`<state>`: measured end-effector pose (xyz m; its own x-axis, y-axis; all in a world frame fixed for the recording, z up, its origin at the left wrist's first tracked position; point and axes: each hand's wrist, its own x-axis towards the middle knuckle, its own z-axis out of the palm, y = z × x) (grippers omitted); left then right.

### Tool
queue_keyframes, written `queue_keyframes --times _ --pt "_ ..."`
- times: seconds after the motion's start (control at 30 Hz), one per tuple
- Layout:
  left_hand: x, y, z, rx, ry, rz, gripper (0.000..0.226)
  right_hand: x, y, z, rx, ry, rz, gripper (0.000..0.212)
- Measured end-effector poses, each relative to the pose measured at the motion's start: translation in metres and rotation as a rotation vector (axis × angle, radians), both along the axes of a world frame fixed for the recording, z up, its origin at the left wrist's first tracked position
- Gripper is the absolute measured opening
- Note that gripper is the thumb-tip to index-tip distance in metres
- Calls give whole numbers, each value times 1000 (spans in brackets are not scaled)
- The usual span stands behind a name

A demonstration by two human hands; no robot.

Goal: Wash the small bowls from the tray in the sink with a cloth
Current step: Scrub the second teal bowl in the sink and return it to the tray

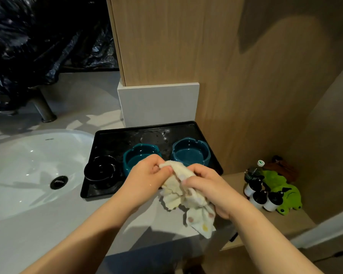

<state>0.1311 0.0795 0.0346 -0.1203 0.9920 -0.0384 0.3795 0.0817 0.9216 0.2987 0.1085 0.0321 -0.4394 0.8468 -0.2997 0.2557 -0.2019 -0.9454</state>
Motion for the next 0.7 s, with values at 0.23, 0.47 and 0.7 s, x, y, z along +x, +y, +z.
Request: queue_keyframes --times 0.23,0.47,0.7 --pt "-21 -11 0 -69 -204 120 4 -13 1 -11 -41 108 -64 9" --pt "-38 -21 2 -75 -258 199 9 -19 4 -12 180 -247 61 20" --pt "-61 -27 -5 -94 -239 226 13 -1 15 3 90 -240 178 14"
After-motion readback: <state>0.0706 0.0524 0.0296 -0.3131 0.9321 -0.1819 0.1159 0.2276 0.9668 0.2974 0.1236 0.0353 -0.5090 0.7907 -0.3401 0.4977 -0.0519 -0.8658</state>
